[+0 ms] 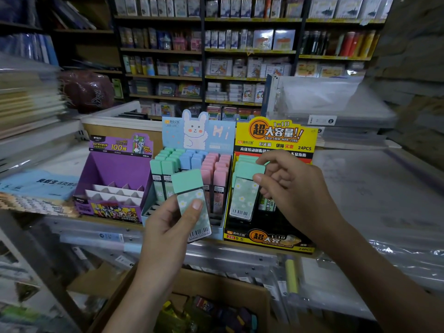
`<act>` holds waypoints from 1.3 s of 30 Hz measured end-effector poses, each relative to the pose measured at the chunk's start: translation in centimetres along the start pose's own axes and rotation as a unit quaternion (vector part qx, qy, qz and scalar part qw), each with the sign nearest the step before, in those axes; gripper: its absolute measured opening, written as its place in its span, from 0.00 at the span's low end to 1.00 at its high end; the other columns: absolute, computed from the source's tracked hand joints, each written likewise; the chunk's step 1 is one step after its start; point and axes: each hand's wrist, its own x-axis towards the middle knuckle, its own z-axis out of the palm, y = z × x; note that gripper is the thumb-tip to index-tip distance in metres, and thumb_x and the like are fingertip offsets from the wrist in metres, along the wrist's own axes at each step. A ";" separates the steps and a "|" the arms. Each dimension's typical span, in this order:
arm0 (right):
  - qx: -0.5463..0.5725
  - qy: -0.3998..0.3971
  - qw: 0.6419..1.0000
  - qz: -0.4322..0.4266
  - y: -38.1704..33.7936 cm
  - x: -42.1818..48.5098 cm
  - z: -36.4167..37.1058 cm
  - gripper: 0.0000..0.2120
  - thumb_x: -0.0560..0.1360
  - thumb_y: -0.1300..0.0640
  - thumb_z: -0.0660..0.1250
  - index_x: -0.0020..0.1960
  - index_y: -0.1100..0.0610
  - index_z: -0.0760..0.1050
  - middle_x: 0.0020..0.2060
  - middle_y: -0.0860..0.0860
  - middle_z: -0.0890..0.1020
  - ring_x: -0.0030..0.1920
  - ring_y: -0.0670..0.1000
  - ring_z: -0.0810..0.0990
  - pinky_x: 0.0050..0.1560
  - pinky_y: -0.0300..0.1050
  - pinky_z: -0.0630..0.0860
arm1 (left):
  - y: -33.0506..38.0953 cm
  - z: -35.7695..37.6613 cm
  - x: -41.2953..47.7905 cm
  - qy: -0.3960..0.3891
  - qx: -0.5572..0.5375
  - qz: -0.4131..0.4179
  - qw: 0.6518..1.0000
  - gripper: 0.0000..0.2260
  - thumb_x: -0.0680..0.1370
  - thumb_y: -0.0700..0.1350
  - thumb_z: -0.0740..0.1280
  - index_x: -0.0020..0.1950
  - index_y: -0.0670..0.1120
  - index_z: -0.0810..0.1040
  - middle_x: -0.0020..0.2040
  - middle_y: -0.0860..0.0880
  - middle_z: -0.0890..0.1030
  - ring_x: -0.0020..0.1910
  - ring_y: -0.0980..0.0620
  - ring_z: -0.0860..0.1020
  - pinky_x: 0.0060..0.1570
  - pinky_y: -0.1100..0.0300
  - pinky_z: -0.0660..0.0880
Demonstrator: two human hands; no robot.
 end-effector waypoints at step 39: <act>-0.102 -0.047 0.993 -0.036 -1.2 -0.4 -0.3 0.09 0.71 0.58 0.78 0.51 0.56 0.84 0.38 0.47 0.81 0.37 0.46 0.79 0.40 0.48 0.79 | 0.5 1.1 0.8 -0.011 -0.033 0.040 0.999 0.14 0.75 0.44 0.71 0.60 0.50 0.81 0.52 0.47 0.87 0.52 0.52 0.85 0.45 0.63 0.81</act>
